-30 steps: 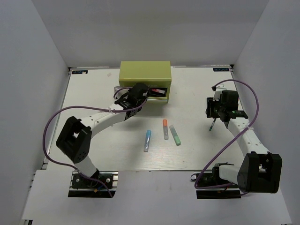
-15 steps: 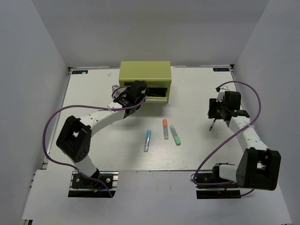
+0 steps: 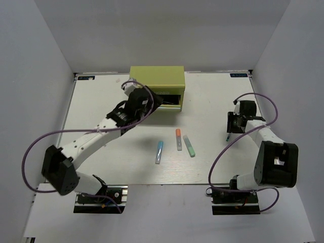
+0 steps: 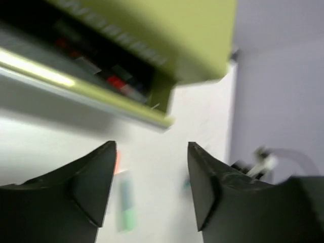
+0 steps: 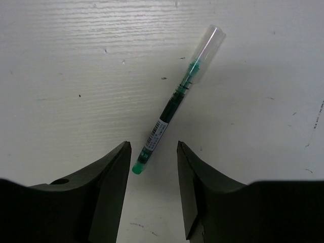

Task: Sort the stationery into containers
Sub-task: Grab a piece of stationery with the right arm, then place the stationery into the container, then close the drawer, then open the drawer

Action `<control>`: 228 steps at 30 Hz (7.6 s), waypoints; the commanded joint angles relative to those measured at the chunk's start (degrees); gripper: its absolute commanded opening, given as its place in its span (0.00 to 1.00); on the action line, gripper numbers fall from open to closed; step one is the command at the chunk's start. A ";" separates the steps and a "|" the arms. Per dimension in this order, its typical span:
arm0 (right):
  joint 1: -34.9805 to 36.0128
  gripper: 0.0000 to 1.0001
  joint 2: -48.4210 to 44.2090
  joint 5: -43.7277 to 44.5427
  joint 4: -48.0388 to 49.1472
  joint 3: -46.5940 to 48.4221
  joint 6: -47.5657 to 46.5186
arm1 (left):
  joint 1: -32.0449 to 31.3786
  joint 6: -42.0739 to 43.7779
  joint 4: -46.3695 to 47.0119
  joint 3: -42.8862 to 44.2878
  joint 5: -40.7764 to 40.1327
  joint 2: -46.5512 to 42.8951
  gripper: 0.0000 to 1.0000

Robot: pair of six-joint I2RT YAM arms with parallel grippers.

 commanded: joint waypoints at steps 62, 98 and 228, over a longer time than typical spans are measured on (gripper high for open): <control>37.21 0.45 25.32 -30.36 -13.27 56.48 -50.73 | 0.15 9.03 1.04 -26.91 20.29 -5.20 0.98; 41.52 0.00 34.45 -2.25 -2.02 53.84 -44.22 | 0.85 7.63 5.78 -30.34 23.89 -8.28 0.86; 37.21 0.75 29.35 -5.58 -2.37 50.94 -43.95 | 9.73 -25.87 64.67 -23.57 1.92 29.51 0.00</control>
